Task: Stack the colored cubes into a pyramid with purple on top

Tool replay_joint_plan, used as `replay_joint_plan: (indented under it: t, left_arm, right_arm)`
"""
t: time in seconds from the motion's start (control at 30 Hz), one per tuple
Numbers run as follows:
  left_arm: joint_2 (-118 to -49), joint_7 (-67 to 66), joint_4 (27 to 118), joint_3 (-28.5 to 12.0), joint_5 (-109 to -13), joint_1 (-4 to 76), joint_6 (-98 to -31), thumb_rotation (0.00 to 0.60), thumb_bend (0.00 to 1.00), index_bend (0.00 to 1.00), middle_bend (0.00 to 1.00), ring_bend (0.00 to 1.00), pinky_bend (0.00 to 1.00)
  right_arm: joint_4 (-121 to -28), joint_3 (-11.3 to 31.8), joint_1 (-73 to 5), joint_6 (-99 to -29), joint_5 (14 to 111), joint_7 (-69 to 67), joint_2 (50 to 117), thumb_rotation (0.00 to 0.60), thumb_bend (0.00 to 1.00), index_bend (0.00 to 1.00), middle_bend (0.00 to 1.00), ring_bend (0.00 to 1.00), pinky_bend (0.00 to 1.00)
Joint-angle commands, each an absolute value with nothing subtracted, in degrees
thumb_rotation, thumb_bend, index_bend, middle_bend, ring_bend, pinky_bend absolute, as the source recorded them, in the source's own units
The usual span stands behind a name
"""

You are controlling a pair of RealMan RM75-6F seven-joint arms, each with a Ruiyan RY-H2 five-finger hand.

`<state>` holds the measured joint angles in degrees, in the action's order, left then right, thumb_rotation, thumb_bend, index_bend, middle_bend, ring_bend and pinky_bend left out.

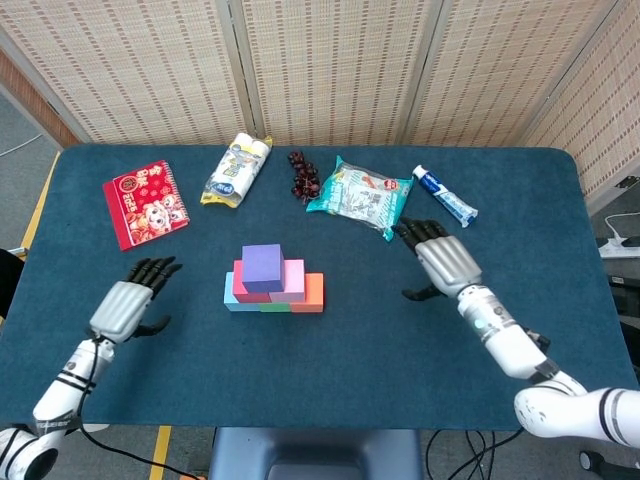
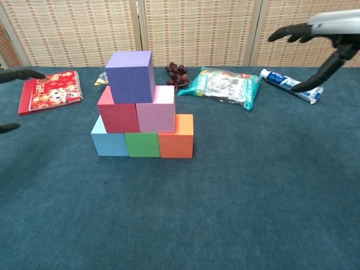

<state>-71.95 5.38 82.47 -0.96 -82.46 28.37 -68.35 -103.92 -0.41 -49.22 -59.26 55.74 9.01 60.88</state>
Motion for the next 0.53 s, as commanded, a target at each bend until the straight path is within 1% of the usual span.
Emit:
replay_joint_plan:
  t: [0.03, 0.17, 0.3, 0.4, 0.53]
  left_arm:
    - [-69.08, 3.18, 83.66, -2.09, -78.84, 22.31, -75.72, 0.6, 0.34, 0.09, 0.0, 0.0, 0.02]
    - [-67.92, 1.92, 84.1, -1.81, -76.75, 17.61, -80.34, 0.6, 0.34, 0.09, 0.0, 0.0, 0.02]
    - [-67.85, 0.56, 85.37, -0.47, -77.42, 13.44, -84.63, 0.6, 0.34, 0.09, 0.0, 0.0, 0.02]
    - [-68.9, -1.03, 86.13, 0.52, -79.12, 10.87, -88.06, 0.6, 0.34, 0.09, 0.0, 0.0, 0.02]
    - [-70.35, -2.55, 87.31, 1.41, -81.17, 8.34, -91.23, 0.6, 0.34, 0.1, 0.0, 0.0, 0.02]
  right_arm:
    - [-101.15, -3.16, -38.09, -71.5, 65.77, 2.71, 59.08, 0.6, 0.3, 0.0, 0.0, 0.0, 0.01]
    - [-96.7, -5.26, -30.41, -78.97, 71.74, -2.66, 59.91, 0.6, 0.3, 0.0, 0.0, 0.0, 0.01]
    - [-90.95, -7.02, -23.34, -85.28, 76.57, -7.36, 62.75, 0.6, 0.3, 0.0, 0.0, 0.0, 0.01]
    - [-87.8, -7.99, -19.19, -88.59, 79.29, -9.76, 64.83, 0.6, 0.3, 0.0, 0.0, 0.0, 0.01]
    - [-85.21, -8.07, -15.09, -91.99, 81.58, -12.18, 66.64, 0.6, 0.3, 0.0, 0.0, 0.0, 0.0]
